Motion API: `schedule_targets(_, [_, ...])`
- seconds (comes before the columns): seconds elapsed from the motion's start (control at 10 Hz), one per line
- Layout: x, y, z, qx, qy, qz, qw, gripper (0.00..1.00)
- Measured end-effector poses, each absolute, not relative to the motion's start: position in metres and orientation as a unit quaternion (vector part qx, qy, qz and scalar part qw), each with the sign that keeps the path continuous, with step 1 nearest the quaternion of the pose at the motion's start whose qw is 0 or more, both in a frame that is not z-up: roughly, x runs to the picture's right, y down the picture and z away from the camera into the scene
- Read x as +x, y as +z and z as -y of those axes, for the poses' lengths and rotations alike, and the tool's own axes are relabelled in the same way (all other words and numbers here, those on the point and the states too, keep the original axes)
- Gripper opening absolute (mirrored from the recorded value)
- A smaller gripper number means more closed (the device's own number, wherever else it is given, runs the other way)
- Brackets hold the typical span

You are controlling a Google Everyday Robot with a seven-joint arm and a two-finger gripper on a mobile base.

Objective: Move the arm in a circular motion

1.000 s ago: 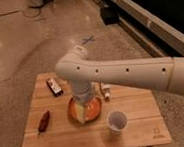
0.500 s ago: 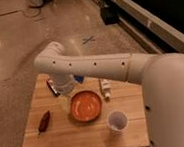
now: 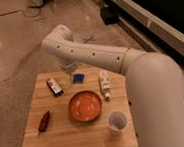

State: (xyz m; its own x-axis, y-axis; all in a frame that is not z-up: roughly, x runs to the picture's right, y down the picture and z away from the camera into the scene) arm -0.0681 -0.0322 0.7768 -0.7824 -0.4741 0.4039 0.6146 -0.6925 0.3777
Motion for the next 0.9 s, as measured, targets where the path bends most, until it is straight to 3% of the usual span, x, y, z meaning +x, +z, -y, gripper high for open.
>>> schedule_targets(0.4, [0.02, 0.817, 0.062, -0.191, -0.859, 0.244, 0.407, 0.8])
schedule_targets(0.9, [0.149, 0.828, 0.076, -0.244, -0.787, 0.225, 0.519, 0.8])
